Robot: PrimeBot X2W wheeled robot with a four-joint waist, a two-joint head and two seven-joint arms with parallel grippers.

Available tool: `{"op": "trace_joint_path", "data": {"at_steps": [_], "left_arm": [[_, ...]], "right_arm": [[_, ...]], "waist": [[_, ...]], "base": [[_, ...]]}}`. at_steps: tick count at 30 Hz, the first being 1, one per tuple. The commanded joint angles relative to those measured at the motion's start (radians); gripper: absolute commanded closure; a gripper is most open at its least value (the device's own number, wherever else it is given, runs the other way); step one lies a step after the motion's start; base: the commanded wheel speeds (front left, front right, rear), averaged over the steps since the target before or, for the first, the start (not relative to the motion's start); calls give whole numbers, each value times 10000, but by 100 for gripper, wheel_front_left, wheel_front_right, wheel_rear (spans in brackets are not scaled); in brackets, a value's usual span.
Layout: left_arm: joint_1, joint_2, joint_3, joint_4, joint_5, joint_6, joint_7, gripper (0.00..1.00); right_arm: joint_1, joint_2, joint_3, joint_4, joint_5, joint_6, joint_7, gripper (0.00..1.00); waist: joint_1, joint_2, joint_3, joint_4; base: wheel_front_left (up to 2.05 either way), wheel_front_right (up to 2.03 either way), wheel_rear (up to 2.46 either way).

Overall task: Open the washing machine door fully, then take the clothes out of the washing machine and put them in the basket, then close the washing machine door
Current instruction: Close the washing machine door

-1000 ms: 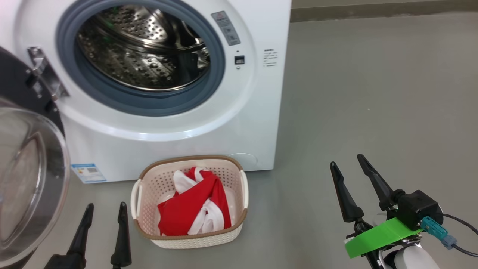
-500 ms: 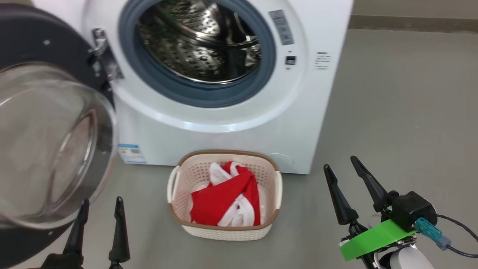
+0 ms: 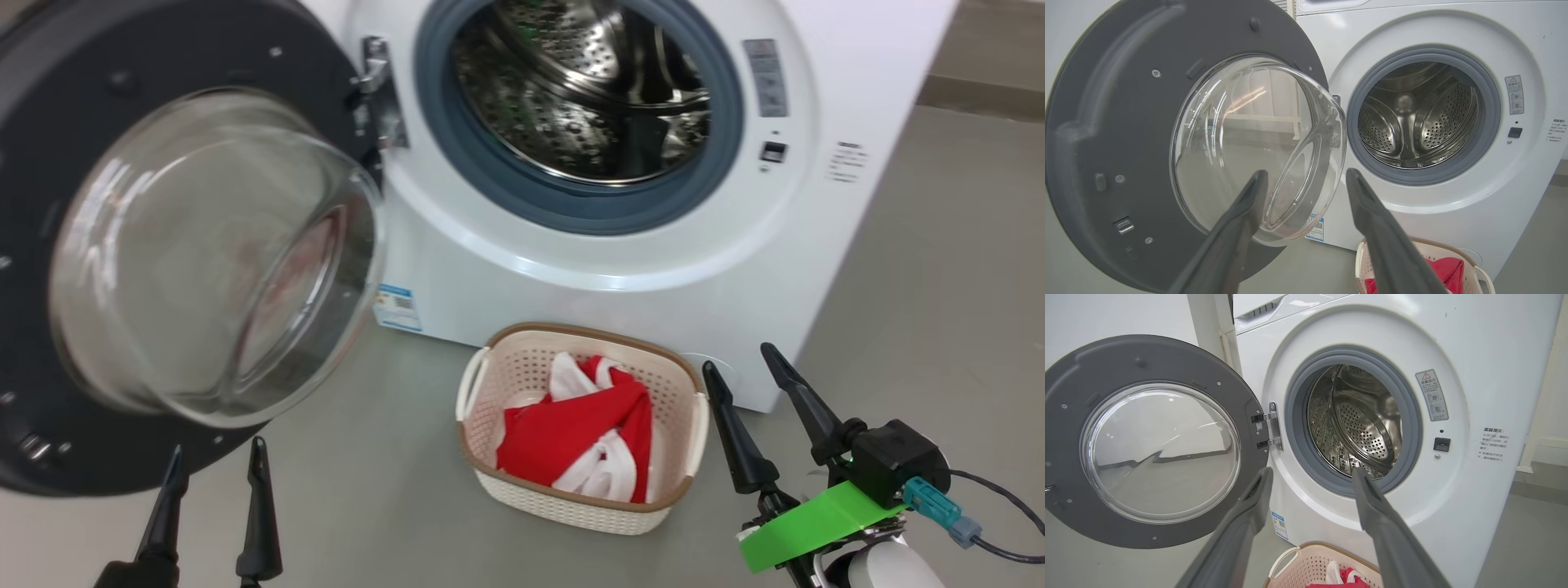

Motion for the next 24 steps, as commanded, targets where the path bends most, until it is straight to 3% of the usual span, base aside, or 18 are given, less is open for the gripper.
{"op": "trace_joint_path", "data": {"at_steps": [1,8,24], "left_arm": [[-94,101,307,-323,95,71,-120,0],[36,101,315,-331,149,129,-120,0],[52,101,518,-477,25,383,-120,0]], "right_arm": [[-152,22,281,-233,8,67,-65,0],[-12,22,352,-237,52,67,-65,0],[-391,22,627,-94,-47,67,-65,0]], "waist": [[0,0,-71,545],[0,0,-256,1214],[0,0,-32,1333]], "base": [[0,0,0],[0,0,0],[0,0,0]]}}
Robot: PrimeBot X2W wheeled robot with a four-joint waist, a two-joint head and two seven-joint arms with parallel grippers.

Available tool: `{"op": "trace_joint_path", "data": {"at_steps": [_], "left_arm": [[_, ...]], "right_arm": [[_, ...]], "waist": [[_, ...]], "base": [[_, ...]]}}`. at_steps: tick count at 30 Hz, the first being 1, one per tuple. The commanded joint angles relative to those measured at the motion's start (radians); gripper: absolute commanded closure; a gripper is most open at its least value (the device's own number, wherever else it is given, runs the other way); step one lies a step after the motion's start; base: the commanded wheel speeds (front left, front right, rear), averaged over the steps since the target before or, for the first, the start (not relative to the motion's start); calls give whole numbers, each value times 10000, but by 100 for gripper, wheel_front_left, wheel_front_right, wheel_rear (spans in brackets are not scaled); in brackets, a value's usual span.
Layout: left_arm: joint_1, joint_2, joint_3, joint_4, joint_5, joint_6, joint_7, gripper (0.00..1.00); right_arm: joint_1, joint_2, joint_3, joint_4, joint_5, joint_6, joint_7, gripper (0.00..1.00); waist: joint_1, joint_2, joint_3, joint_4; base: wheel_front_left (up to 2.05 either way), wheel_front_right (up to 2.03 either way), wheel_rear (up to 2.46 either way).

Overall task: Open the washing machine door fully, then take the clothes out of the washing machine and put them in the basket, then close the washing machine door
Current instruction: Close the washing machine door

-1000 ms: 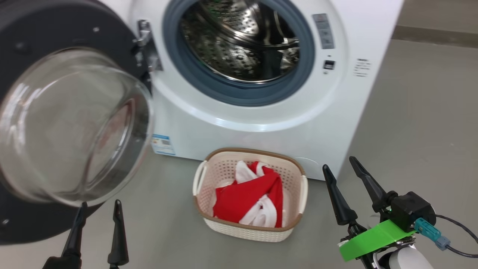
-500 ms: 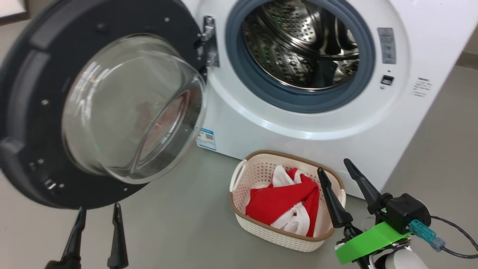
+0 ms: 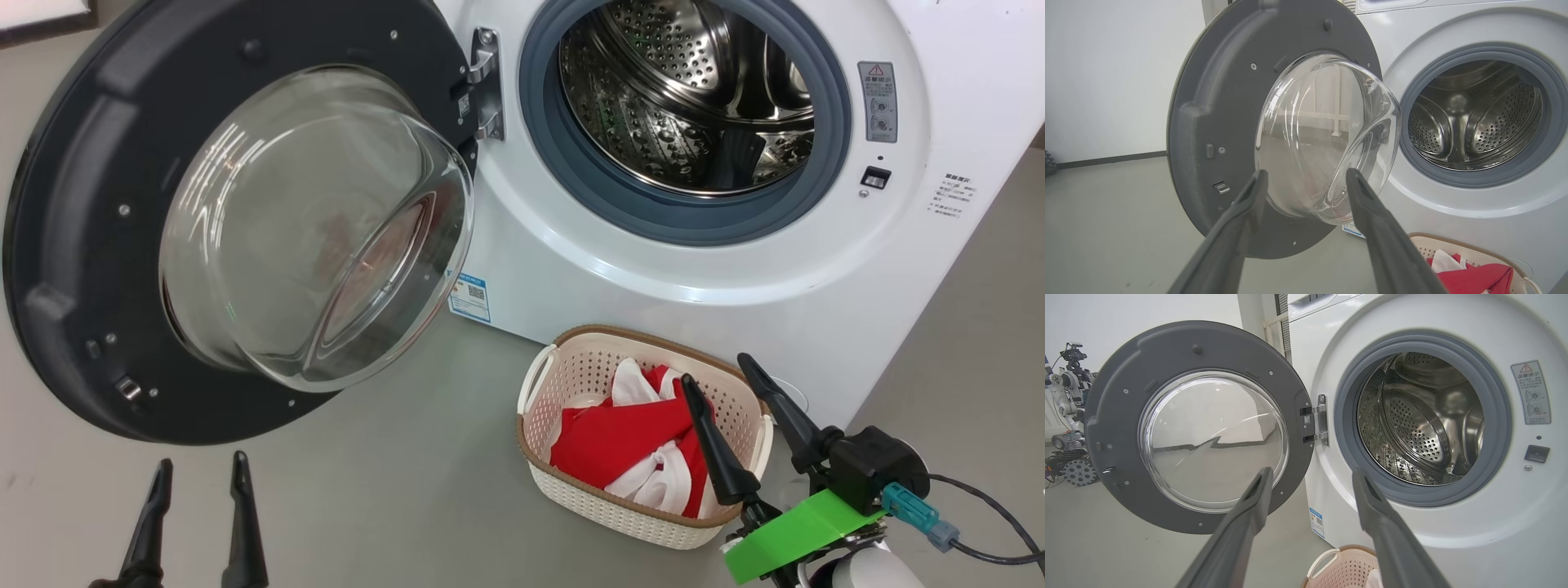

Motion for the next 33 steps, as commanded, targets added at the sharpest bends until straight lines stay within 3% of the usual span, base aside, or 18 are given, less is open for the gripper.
{"op": "trace_joint_path", "data": {"at_steps": [1,2,3,4,11,20,24,28,33], "left_arm": [[-353,95,365,-255,41,62,-120,4],[-394,107,385,-228,62,48,-120,29],[-436,133,398,-229,114,44,-120,68],[-473,141,415,-220,129,31,-120,100],[-1431,420,996,-648,152,238,-120,100],[-4412,2085,2258,-614,101,510,-103,100],[-5974,2342,3159,825,-1510,231,299,100],[-7226,3088,4057,3376,-2754,7,1161,100],[-8788,3447,5187,6555,-4891,-320,2999,100]], "right_arm": [[-370,22,173,-200,-62,67,-65,0],[-365,22,164,-194,-49,67,-65,0],[-353,22,151,-193,-38,67,-65,0],[-338,22,129,-197,-21,67,-65,0],[-308,22,8,-147,-43,67,-65,0],[-354,22,40,-105,-56,67,-65,0],[-324,22,11,-96,-69,67,-65,0],[-303,22,21,-88,-101,67,-65,0],[-339,21,-15,-95,-218,67,-65,0]], "waist": [[0,0,10,-4],[0,0,11,-9],[0,0,11,-14],[0,0,10,-21],[0,0,52,-45],[0,0,-133,-242],[0,0,-177,-453],[0,0,-180,-708],[0,0,-56,-955]], "base": [[0,0,0],[0,0,0],[0,0,0],[0,0,0],[0,0,0],[0,0,0],[0,0,0],[0,0,0],[0,0,0]]}}
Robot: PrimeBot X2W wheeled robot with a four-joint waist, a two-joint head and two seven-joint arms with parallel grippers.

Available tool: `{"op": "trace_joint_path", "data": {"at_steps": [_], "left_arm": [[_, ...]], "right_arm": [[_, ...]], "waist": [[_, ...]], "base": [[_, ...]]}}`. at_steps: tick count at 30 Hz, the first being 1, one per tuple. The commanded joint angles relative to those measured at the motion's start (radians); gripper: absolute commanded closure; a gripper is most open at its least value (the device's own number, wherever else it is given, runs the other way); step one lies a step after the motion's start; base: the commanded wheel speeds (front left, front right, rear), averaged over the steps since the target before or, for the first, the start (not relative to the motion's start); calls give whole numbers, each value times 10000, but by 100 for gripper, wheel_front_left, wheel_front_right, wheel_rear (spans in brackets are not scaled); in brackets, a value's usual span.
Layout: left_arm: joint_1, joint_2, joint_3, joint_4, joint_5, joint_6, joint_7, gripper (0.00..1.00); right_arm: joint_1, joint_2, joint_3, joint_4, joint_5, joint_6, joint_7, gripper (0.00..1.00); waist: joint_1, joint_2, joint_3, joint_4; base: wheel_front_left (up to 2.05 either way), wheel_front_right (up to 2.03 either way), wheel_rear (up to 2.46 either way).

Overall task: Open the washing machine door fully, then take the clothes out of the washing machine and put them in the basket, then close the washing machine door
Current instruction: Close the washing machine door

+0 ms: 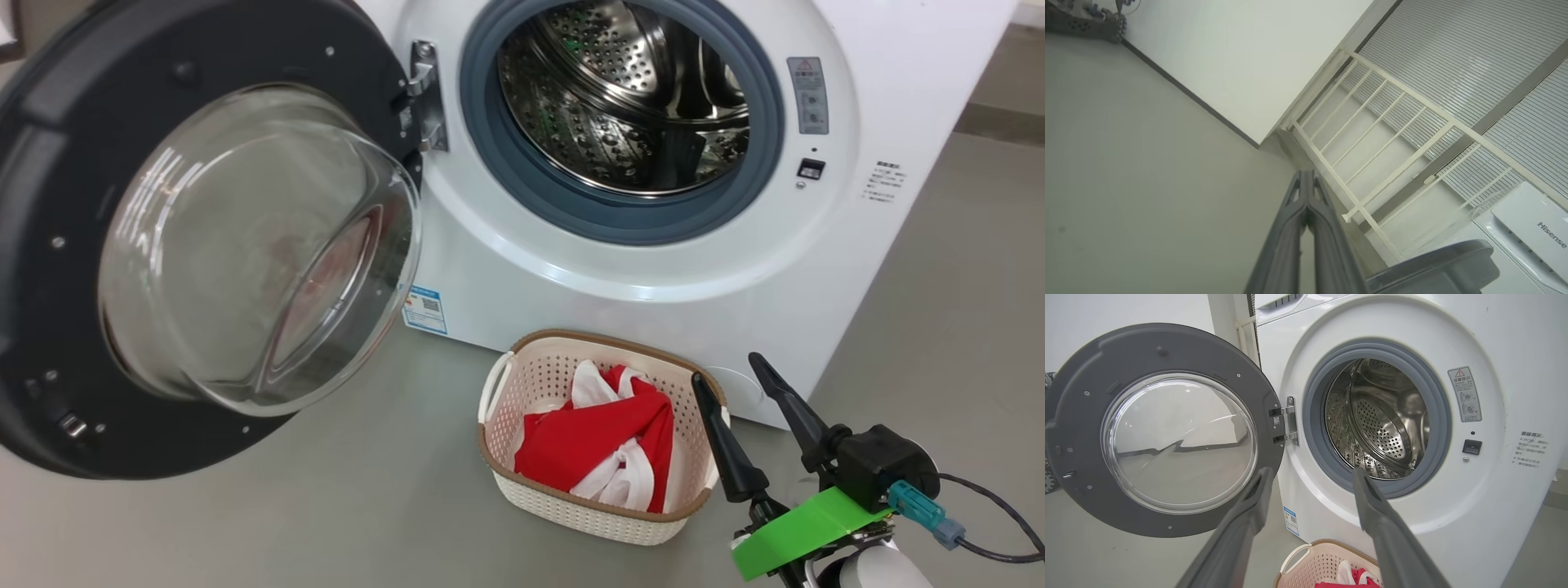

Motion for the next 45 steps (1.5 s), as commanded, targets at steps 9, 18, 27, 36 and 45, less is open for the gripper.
{"op": "trace_joint_path", "data": {"at_steps": [9,18,27,36,45], "left_arm": [[-1768,1355,1072,3063,-1773,-388,2282,100],[-2268,1840,1222,4487,-2388,-841,3691,100],[-2156,1812,1295,5028,-2970,-1246,5181,100],[-1455,1204,1172,3808,-3975,-1379,6803,100],[128,400,786,1647,-5117,-1382,7989,100]], "right_arm": [[-433,-93,305,-213,-191,67,-65,0],[-543,-202,412,-179,-161,67,-65,0],[-458,-187,452,-150,-129,67,-65,0],[-358,-133,377,-170,-135,67,-65,0],[-301,-83,348,-187,-116,67,-65,0]], "waist": [[0,0,282,-438],[0,0,425,-660],[0,0,338,-723],[0,0,221,-634],[0,0,185,-591]], "base": [[0,0,0],[0,0,0],[0,0,0],[0,0,0],[0,0,0]]}}
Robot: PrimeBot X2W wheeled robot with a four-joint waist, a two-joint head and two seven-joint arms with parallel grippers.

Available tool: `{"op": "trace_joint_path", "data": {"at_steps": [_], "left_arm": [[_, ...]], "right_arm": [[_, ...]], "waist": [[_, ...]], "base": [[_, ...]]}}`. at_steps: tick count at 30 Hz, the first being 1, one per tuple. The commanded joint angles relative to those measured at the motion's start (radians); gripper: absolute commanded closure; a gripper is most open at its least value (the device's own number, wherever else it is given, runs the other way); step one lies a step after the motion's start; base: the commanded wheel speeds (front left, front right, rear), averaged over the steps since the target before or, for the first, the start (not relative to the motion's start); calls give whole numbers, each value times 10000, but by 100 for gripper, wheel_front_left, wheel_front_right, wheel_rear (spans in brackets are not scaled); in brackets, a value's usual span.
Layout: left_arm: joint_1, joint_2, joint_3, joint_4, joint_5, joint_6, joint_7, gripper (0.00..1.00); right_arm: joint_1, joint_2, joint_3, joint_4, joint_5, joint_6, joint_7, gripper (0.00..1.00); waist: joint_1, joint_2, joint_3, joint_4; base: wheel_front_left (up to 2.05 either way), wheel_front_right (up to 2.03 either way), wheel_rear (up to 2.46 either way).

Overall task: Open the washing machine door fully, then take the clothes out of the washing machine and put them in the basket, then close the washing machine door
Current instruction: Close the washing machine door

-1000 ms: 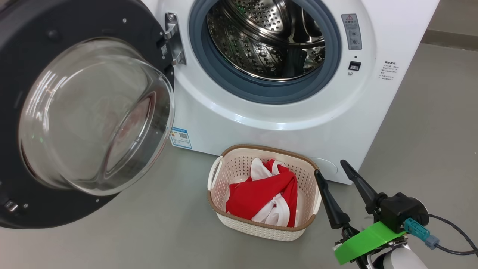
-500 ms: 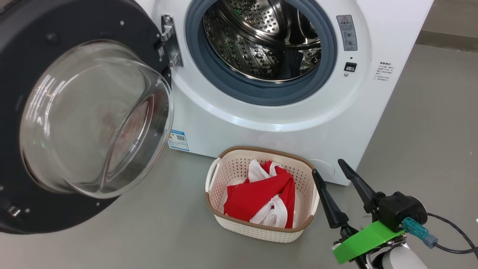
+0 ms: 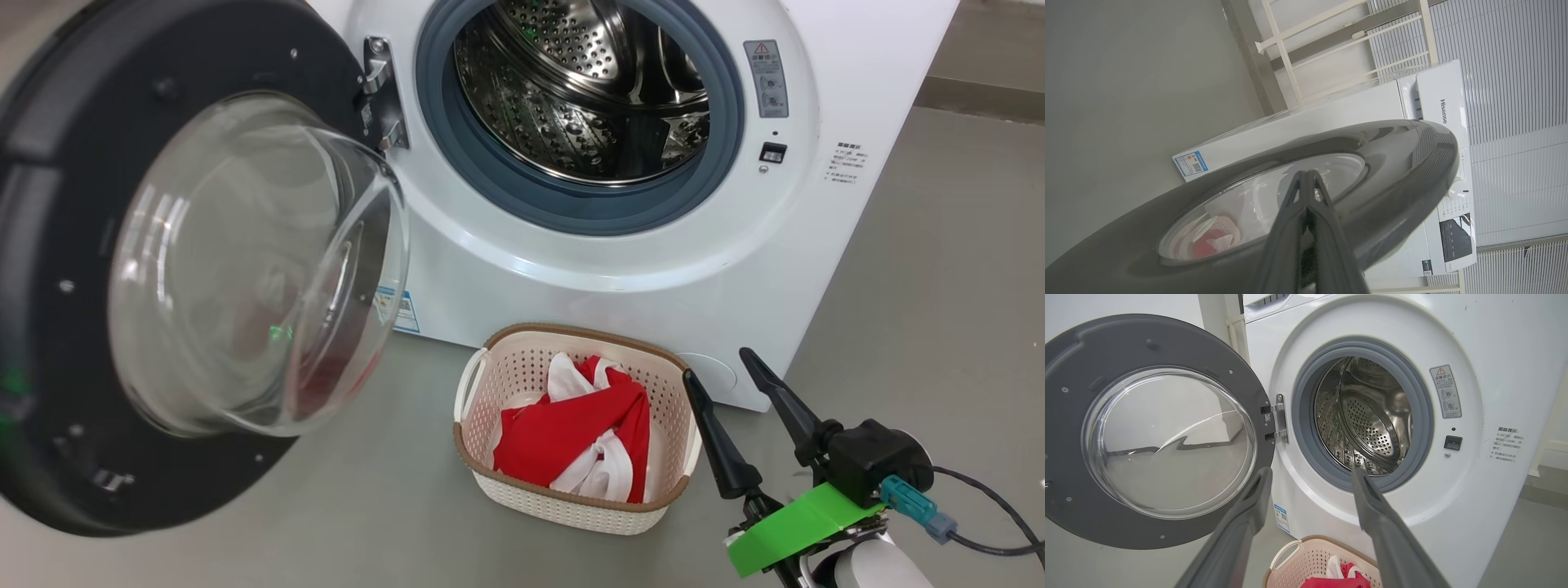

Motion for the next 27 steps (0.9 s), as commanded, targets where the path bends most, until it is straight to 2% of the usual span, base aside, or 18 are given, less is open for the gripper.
{"op": "trace_joint_path", "data": {"at_steps": [1,8,16,21,27], "left_arm": [[406,49,-124,-376,-178,-67,317,100],[1458,-578,-52,-1712,-880,-68,368,100],[2722,-1851,64,-3829,-1432,-52,514,100],[3558,-2555,82,-5514,-1720,231,749,100],[4600,-2942,-181,-7321,-2254,687,849,100]], "right_arm": [[-107,9,142,-237,-40,67,-65,0],[-164,46,112,-252,-24,67,-65,0],[-141,77,47,-279,1,67,-65,0],[-194,89,16,-296,-15,67,-65,0],[-242,96,-36,-302,-24,67,-65,0]], "waist": [[0,-1,5,0],[0,-1,81,-120],[0,-1,187,-458],[0,-1,221,-781],[0,-1,321,-1108]], "base": [[0,0,0],[0,0,0],[0,0,0],[0,0,0],[0,0,0]]}}
